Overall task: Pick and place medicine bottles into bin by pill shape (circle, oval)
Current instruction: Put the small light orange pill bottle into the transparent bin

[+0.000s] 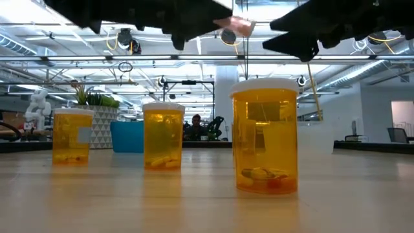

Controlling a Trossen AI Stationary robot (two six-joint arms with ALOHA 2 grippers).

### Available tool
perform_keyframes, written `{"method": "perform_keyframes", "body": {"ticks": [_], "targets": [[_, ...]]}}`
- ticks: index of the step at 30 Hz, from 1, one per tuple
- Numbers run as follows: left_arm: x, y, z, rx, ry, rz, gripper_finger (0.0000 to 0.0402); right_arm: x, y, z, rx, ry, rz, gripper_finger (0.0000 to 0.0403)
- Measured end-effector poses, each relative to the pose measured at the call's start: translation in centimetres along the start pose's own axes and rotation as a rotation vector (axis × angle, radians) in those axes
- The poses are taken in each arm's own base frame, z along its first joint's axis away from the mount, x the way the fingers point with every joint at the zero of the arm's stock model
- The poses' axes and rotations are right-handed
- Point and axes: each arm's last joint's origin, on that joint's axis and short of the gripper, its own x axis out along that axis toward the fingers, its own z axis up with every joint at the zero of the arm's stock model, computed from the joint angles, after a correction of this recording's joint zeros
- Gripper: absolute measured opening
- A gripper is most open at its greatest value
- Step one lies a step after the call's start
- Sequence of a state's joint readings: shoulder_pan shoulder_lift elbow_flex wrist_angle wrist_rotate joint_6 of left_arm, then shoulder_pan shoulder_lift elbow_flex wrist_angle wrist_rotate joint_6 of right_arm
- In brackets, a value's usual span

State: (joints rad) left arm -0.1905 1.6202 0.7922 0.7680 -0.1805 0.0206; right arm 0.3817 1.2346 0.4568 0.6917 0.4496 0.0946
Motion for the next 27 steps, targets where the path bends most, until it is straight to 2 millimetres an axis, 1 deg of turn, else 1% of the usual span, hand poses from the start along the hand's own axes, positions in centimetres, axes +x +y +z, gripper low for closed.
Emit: {"method": "perform_keyframes", "body": {"ticks": [2,4,10,14,18,22,27], "targets": [[-0.2,0.0,-0.6,0.008,-0.028,-0.004,0.0119,-0.1,0.0,0.1,0.006,-0.032,0.003,0.0286],[-0.1,-0.1,-0.7,0.013,-0.058,-0.005,0.0119,0.0,0.0,0.2,0.012,-0.052,0.002,0.0286],[0.5,-0.5,-1.5,0.022,-0.097,-0.015,0.0119,1.0,0.2,0.1,0.009,-0.145,0.003,0.0286],[0.4,-1.2,-1.2,0.036,-0.158,-0.023,0.0119,1.4,0.5,-0.1,0.009,-0.185,0.006,0.0286],[0.4,-1.3,-0.9,0.041,-0.187,-0.019,0.0119,1.7,0.5,-0.2,0.024,-0.225,0.010,0.0283],[0.3,-1.2,-0.4,0.034,-0.241,-0.015,0.0119,2.0,0.5,-0.1,0.040,-0.270,0.058,0.0266],[0.3,-1.2,-0.3,0.032,-0.249,-0.014,0.0119,2.3,0.7,0.2,0.038,-0.311,0.079,0.0235]]}}
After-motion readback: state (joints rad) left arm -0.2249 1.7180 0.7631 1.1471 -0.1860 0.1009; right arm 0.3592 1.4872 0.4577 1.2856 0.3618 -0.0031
